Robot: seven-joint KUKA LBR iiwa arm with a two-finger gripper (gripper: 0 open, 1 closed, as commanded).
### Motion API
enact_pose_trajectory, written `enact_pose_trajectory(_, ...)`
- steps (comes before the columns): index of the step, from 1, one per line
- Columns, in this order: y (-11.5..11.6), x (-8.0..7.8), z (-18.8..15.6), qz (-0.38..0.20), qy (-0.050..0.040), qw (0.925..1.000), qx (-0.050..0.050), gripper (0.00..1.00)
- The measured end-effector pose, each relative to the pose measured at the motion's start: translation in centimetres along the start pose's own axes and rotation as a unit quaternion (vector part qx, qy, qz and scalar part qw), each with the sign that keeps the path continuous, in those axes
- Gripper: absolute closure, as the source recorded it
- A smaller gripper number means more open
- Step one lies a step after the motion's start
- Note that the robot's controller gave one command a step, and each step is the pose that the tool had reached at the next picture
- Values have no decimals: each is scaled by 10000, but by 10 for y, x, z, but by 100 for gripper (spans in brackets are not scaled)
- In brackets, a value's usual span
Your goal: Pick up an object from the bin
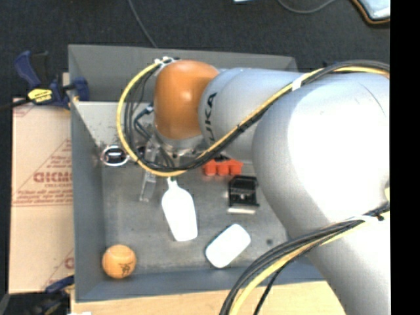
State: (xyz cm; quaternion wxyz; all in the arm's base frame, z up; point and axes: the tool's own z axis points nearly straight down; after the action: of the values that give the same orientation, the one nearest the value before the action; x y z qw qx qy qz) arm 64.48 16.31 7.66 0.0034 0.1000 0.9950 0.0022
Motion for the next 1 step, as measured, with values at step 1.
enact_pose_trajectory(1,72,7,-39,-1579,-23,9874,-16,0)
